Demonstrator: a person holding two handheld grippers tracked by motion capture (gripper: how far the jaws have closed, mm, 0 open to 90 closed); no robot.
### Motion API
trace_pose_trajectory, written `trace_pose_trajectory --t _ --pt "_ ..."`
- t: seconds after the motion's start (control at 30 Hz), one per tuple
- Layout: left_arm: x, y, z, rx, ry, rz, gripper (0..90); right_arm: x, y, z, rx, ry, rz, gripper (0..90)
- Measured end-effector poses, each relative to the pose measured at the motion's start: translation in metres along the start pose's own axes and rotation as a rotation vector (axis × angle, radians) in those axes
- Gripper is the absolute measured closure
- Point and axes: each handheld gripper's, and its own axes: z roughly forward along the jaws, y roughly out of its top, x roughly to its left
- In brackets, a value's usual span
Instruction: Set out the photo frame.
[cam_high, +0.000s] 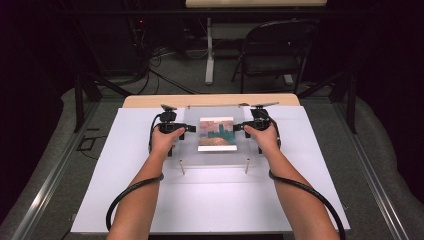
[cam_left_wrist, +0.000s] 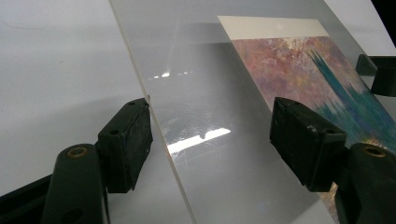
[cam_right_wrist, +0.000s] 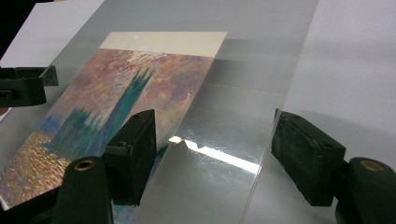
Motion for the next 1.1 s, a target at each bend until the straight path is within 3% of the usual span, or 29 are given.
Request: trace_pose_trajectory --t 0.57,0.77,1.1 --pt "-0.001 0.004 -0.002 0.021 0.008 -0.018 33.4 0.004 0.003 0.000 0.005 -0.024 -0.008 31.1" --pt "-0.004 0.004 -0.002 0.013 0.019 -0.031 34.1 0.007 0.003 -0.001 0.003 -0.045 0.000 31.0" --pt "-0.010 0.006 -0.009 0.000 0.040 -0.020 34.8 0.018 0.008 -0.006 0.013 -0.093 0.007 31.1"
